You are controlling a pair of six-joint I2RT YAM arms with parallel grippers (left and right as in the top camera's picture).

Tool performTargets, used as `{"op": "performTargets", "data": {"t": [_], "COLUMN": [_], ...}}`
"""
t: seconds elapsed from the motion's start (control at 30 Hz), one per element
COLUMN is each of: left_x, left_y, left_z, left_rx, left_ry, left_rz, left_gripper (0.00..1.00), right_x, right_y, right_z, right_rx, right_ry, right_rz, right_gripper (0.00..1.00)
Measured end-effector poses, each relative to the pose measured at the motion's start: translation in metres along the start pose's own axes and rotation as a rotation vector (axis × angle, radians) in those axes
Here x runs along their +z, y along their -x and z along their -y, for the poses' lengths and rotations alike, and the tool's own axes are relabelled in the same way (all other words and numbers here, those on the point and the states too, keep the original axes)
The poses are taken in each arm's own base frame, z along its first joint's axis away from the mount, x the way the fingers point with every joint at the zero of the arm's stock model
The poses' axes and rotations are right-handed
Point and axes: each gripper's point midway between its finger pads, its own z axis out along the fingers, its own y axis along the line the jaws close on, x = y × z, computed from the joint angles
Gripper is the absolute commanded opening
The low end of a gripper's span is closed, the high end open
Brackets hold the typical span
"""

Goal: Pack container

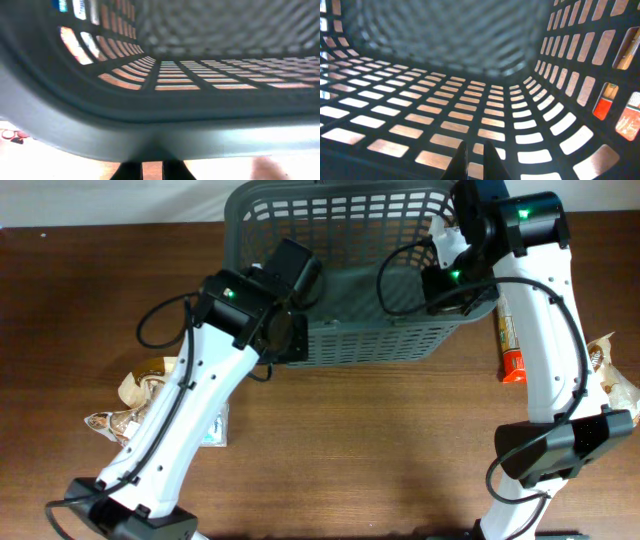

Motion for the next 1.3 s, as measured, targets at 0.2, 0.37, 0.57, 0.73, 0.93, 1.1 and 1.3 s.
{"op": "performTargets", "data": {"t": [0.2,0.37,0.57,0.73,0.93,1.1,1.3], "left_x": [0.001,0.001,-0.002,-0.037,-0.121,-0.177,-0.206], "left_y": [0.006,0.006,0.006,0.004,-0.006,-0.032,-0.071], "left_z": [-0.012,-0.012,-0.013,-0.02,-0.043,-0.082,-0.118], "left_rx": [-0.023,-0.023,-0.025,-0.014,-0.025,-0.069,-0.099], "left_ry": [0.018,0.021,0.015,-0.03,-0.137,-0.14,-0.123], "left_rz": [0.005,0.006,0.018,0.111,0.372,0.559,0.646], "left_gripper": [0.02,0.02,0.02,0.02,0.02,0.02,0.02], "right_x": [0.0,0.0,-0.017,-0.097,-0.2,-0.24,-0.216], "right_y": [-0.001,-0.001,0.009,0.033,0.022,0.003,0.011], "right_z": [0.0,0.0,-0.004,-0.016,-0.016,0.037,0.097], "right_rx": [0.001,0.001,-0.011,-0.011,0.051,0.249,0.42], "right_ry": [0.0,0.0,-0.001,0.002,-0.027,-0.158,-0.236], "right_rz": [-0.004,-0.003,0.065,0.347,0.679,0.794,0.72], "right_gripper": [0.04,0.04,0.04,0.05,0.08,0.06,0.04]}}
